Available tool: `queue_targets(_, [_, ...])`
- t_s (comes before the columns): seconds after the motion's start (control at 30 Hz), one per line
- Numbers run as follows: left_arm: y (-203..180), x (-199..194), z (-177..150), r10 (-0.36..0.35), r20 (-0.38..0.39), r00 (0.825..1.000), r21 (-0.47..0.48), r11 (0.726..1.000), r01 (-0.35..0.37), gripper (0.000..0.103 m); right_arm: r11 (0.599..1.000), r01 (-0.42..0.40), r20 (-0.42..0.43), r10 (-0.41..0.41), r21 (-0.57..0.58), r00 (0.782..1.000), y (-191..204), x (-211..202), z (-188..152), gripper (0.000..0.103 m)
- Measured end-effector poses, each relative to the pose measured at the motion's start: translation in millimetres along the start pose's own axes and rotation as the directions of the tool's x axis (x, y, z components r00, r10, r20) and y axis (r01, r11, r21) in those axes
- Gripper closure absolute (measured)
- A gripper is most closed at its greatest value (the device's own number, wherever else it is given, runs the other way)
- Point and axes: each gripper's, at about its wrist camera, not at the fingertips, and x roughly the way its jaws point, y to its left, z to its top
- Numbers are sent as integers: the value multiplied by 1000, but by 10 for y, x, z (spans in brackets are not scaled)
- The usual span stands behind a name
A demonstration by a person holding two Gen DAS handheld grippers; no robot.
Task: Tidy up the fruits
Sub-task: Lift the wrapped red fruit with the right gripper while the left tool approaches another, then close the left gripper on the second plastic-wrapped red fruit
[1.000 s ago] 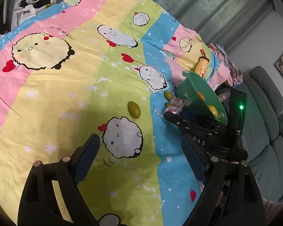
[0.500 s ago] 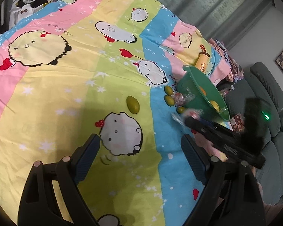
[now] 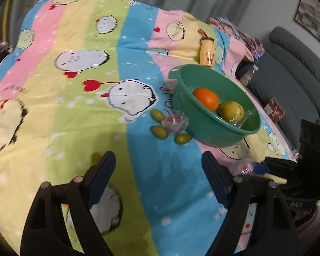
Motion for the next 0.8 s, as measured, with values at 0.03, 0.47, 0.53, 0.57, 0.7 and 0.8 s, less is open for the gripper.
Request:
queue_targets(0.03, [-20,68,39,0,-8,1000,10,1000,0,25,1000,-1,5,1,5,1000,-15,-6,-9,67])
queue_targets(0.47, [-178,747,330,54,-87,995,156,987,-39,40,998,-48,33,47,31,998,-129,-34,-89,67])
queue_targets(0.53, [-170,799,349,56,-92,994,162,986,-40,42,998,-56,35,55,32,998,-131,-31,-94,67])
queue_targets(0.57, [-168,821,357,61,-94,994,165,985,-45,45,998,-57,37,56,32,998,-133,-31,-98,67])
queue_targets(0.7, [-165,892,406,57,-105,993,155,987,-41,48,997,-67,39,65,41,997,-152,-4,-99,67])
queue_targets(0.8, [-211,913,430,70,-101,992,172,984,-52,54,997,-68,35,66,47,997,-170,13,-111,67])
